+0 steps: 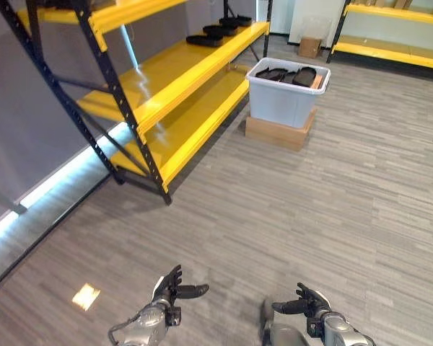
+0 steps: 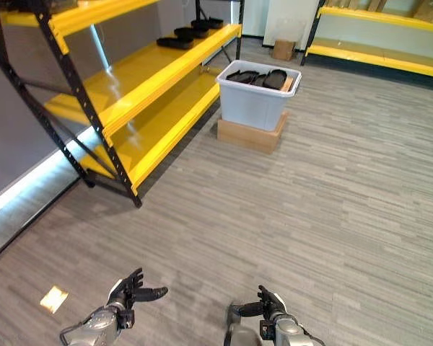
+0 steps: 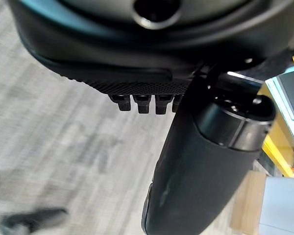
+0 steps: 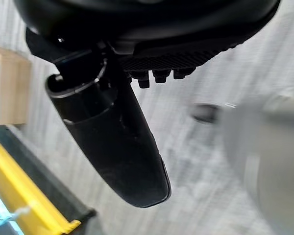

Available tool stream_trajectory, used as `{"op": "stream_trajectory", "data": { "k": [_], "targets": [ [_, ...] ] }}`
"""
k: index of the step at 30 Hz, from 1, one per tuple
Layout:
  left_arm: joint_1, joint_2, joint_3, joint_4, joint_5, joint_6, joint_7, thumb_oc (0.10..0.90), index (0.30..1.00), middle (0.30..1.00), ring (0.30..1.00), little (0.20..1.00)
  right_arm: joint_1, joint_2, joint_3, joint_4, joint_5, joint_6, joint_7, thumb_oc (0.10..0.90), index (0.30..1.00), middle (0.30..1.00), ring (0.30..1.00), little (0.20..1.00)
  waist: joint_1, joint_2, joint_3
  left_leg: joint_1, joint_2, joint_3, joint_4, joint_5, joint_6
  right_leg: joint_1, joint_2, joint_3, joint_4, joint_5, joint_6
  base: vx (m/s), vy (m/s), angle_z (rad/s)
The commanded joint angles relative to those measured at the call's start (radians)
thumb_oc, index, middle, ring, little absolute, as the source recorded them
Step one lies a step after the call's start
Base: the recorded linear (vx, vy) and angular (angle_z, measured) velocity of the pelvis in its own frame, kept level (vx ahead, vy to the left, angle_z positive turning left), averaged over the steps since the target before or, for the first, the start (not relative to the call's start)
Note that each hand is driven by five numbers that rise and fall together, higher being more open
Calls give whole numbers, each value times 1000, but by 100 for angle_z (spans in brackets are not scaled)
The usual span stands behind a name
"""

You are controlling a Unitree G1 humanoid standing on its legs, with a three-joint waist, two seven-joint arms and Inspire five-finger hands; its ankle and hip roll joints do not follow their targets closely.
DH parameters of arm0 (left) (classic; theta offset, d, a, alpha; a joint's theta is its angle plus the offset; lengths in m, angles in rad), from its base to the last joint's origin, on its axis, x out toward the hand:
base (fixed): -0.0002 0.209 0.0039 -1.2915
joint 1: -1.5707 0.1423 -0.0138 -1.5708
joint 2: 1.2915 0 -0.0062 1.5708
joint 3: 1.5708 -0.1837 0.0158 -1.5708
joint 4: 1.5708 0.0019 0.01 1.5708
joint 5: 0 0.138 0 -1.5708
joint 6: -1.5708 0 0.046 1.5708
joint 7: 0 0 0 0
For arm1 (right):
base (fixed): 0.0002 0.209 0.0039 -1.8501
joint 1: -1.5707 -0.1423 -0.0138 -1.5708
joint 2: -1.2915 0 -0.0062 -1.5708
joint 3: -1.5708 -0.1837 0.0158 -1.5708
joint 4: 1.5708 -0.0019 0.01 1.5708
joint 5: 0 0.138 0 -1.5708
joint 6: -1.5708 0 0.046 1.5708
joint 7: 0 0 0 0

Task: Move parts from the plastic box to the shelf.

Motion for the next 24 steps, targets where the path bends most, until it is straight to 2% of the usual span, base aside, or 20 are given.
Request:
{"op": "stream_trajectory", "data": {
  "k": [1, 2, 3, 4, 5, 6, 7, 9, 10, 12, 13, 15, 16, 17, 18, 19, 21, 22, 24],
  "targets": [
    [-107, -2, -5, -133, -32, -57, -15, 900, 1000, 1000, 1000, 1000, -72, -81, 24, -55, 25, -69, -7, 900, 1000, 1000, 1000, 1000, 47, -24, 10, -19, 125, -68, 447, 488, -111, 7, -12, 87, 3, -15, 68, 433, -366, -11],
    [-113, 0, -13, -137, -28, -57, -18, 900, 1000, 1000, 1000, 1000, -77, -89, 23, -65, 22, -71, -12, 900, 1000, 1000, 1000, 1000, 68, -45, 35, -99, 89, -70, 569, 464, -91, 36, -18, 94, -7, -20, 60, 310, -302, -19],
    [-113, 1, -13, -137, -28, -57, -18, 900, 1000, 1000, 1000, 1000, -77, -88, 23, -65, 22, -71, -12, 900, 1000, 1000, 1000, 1000, 66, -49, 33, -103, 85, -71, 568, 467, -91, 33, -22, 93, -7, -19, 61, 318, -185, -4],
    [-115, -3, -24, -134, -25, -50, -14, 900, 1000, 1000, 1000, 1000, -85, -104, 23, -63, 14, -69, -26, 900, 1000, 1000, 1000, 1000, 105, -65, 67, -228, 46, -49, 598, 371, -43, 95, -17, 117, -22, -45, 47, 373, -112, -24],
    [-110, -5, -28, -138, -27, -49, -14, 900, 1000, 1000, 1000, 1000, -87, -111, 21, -60, 12, -69, -31, 900, 1000, 1000, 1000, 1000, 124, -70, 74, -288, 32, -26, 531, 336, -32, 125, -21, 131, -33, -52, 55, 494, -109, -43],
    [-101, -7, -28, -144, -31, -49, -16, 900, 1000, 1000, 1000, 1000, -83, -113, 18, -65, 13, -71, -32, 900, 1000, 1000, 1000, 1000, 133, -72, 74, -316, 34, -10, 481, 323, -32, 144, -23, 142, -43, -60, 59, 388, 10, -67],
    [-97, -7, -30, -139, -27, -51, -17, 900, 1000, 1000, 1000, 1000, -82, -116, 11, -63, 15, -75, -33, 900, 1000, 1000, 1000, 1000, 140, -72, 75, -347, 46, 17, 369, 314, -34, 163, -22, 151, -56, -71, 64, 433, 50, -60],
    [-88, -5, -32, -137, -19, -53, -21, 900, 1000, 1000, 1000, 1000, -71, -118, -2, -67, 17, -79, -32, 900, 1000, 1000, 1000, 1000, 150, -69, 72, -370, 100, 72, 90, 337, -48, 213, -18, 163, -77, -91, 78, 472, 106, -65],
    [-86, -6, -33, -132, -13, -54, -20, 900, 1000, 1000, 1000, 1000, -65, -113, -4, -63, 11, -84, -35, 900, 1000, 1000, 1000, 1000, 156, -60, 73, -354, 123, 85, -107, 383, -62, 245, -4, 172, -91, -111, 83, 507, 157, -67],
    [-85, -12, -26, -116, -10, -56, -16, 900, 1000, 1000, 1000, 1000, -59, -102, -6, -45, 3, -85, -34, 900, 1000, 1000, 1000, 1000, 178, -42, 66, -352, 139, 53, -349, 454, -84, 309, 12, 199, -109, -145, 91, 532, 174, -66],
    [-83, -13, -21, -109, -11, -58, -16, 900, 1000, 1000, 1000, 1000, -58, -99, -6, -37, -2, -85, -33, 900, 1000, 1000, 1000, 1000, 185, -36, 62, -346, 139, 34, -391, 476, -98, 334, 11, 209, -112, -159, 92, 511, 195, -46],
    [-78, -15, -13, -98, -12, -60, -13, 900, 1000, 1000, 1000, 1000, -58, -93, -6, -11, -14, -80, -27, 900, 1000, 1000, 1000, 1000, 192, -29, 44, -352, 150, 51, -409, 507, -123, 378, 0, 223, -107, -195, 99, 545, 264, -37],
    [-67, -9, -6, -99, -19, -60, -10, 900, 1000, 1000, 1000, 1000, -41, -77, -4, -25, -25, -75, -19, 900, 1000, 1000, 1000, 1000, 193, -31, 22, -326, 159, 64, -396, 513, -112, 402, -29, 220, -84, -221, 115, 586, 338, -20],
    [-72, -5, -9, -93, -19, -60, -7, 900, 1000, 1000, 1000, 1000, -46, -72, -3, -15, -23, -76, -21, 900, 1000, 1000, 1000, 1000, 201, -40, 12, -333, 145, 62, -358, 500, -100, 395, -50, 217, -55, -221, 132, 759, 468, -53],
    [-75, 3, -13, -94, -20, -59, -5, 900, 1000, 1000, 1000, 1000, -45, -52, -6, -16, -1, -76, -18, 900, 1000, 1000, 1000, 1000, 214, -65, 3, -337, 109, 77, -290, 446, -61, 382, -110, 226, 54, -148, 172, 551, 379, -81],
    [-73, 8, -14, -103, -18, -58, -10, 900, 1000, 1000, 1000, 1000, -42, -46, -4, -19, -4, -77, -13, 900, 1000, 1000, 1000, 1000, 213, -66, -1, -326, 98, 77, -273, 417, -42, 346, -127, 227, 125, -98, 177, 508, 371, -93],
    [-80, 16, -22, -117, -11, -54, -2, 900, 1000, 1000, 1000, 1000, -43, -36, 2, -44, 3, -81, -13, 900, 1000, 1000, 1000, 1000, 202, -62, 5, -304, 68, 75, -256, 379, -12, 266, -132, 238, 335, 36, 180, 320, 310, -7],
    [-82, 18, -24, -130, -6, -53, -1, 900, 1000, 1000, 1000, 1000, -40, -31, 1, -59, 6, -82, -12, 900, 1000, 1000, 1000, 1000, 192, -52, 12, -279, 55, 70, -252, 360, 4, 216, -125, 238, 449, 82, 178, 326, 347, 51],
    [-95, 24, -28, -134, 5, -47, 4, 900, 1000, 1000, 1000, 1000, -39, -22, 11, -85, 0, -86, -11, 900, 1000, 1000, 1000, 1000, 162, -29, 38, -218, 43, 60, -250, 319, 28, 132, -94, 219, 629, 115, 181, 357, 338, 55]
  ]
}}
